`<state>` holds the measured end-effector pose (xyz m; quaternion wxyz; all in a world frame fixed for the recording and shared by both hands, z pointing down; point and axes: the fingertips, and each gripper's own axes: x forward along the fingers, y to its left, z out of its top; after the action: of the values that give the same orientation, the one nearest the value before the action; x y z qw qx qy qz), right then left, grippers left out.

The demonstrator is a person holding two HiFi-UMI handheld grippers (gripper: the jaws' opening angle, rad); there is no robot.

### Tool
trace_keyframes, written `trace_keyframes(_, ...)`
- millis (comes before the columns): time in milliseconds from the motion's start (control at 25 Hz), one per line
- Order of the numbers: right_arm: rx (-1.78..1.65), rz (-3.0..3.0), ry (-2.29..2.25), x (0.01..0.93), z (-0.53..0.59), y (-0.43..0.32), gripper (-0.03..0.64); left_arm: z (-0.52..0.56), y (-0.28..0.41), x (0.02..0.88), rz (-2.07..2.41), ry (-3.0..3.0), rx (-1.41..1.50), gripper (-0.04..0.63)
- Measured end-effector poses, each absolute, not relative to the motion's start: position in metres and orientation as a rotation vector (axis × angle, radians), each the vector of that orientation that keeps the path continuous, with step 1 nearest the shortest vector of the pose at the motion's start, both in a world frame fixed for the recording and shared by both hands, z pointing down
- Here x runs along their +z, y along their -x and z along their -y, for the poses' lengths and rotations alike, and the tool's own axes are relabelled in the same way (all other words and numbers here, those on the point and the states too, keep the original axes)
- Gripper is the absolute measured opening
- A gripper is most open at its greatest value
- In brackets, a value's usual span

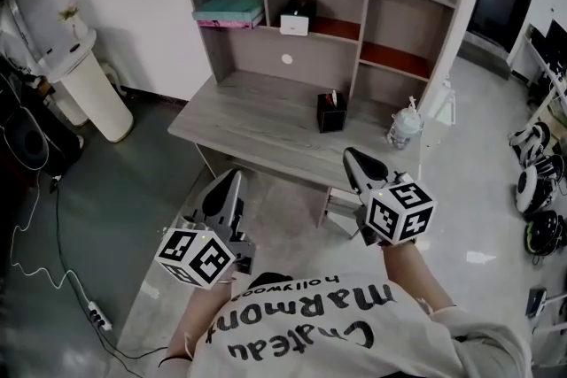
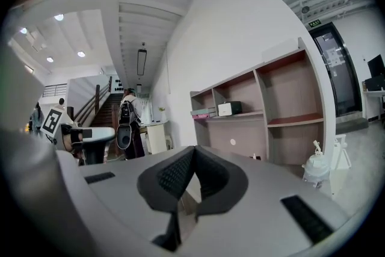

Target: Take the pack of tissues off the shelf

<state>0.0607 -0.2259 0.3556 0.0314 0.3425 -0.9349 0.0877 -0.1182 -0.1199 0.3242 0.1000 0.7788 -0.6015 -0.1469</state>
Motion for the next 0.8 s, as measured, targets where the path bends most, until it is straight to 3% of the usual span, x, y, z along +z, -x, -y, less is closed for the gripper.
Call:
trace_keyframes(440,0.35,2.81,-1.076,0.383,0.274,-0.044,0.008,0.178,0.123,0.352,1.657,-2.336,-0.347,0.018)
trace_keyframes(800,0.305,2.747,-1.106,0.377,0.352,0.01,0.008,0.274,0.177,0.348,1.583,-2.348,-0.39,0.018)
